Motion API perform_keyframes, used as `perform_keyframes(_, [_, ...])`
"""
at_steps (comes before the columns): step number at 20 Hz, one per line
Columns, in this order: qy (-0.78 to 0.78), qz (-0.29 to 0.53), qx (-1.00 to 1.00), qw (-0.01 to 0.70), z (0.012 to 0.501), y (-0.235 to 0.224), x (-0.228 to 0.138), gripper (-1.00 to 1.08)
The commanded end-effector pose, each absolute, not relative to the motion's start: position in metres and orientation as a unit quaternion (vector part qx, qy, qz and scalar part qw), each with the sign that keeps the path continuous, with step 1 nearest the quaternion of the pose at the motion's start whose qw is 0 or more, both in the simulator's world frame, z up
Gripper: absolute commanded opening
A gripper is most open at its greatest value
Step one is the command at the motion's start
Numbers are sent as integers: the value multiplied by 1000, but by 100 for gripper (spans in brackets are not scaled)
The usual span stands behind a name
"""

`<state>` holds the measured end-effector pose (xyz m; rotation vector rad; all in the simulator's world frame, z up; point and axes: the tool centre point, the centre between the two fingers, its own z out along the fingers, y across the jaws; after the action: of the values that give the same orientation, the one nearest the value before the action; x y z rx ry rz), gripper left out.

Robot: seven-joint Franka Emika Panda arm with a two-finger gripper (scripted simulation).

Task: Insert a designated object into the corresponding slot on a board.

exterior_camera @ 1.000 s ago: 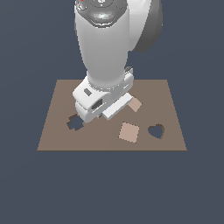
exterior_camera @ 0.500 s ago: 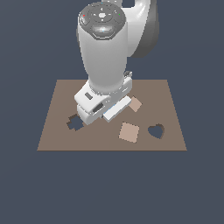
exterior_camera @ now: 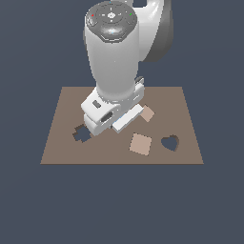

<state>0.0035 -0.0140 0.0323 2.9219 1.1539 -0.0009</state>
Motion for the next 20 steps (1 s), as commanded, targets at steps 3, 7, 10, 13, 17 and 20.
perform_keyframes(3, [367, 0, 930, 0, 33, -14, 4, -100])
perform_keyframes(7, [358, 0, 934, 0, 33, -14, 5, -100])
perform_keyframes(10, [343, 0, 939, 0, 34, -15, 8, -100])
perform_keyframes(13, [321, 0, 947, 0, 34, -16, 11, -100])
perform_keyframes(17, [281, 0, 960, 0, 34, -19, 18, -100])
perform_keyframes(20, [241, 0, 970, 0, 35, -23, 24, -100])
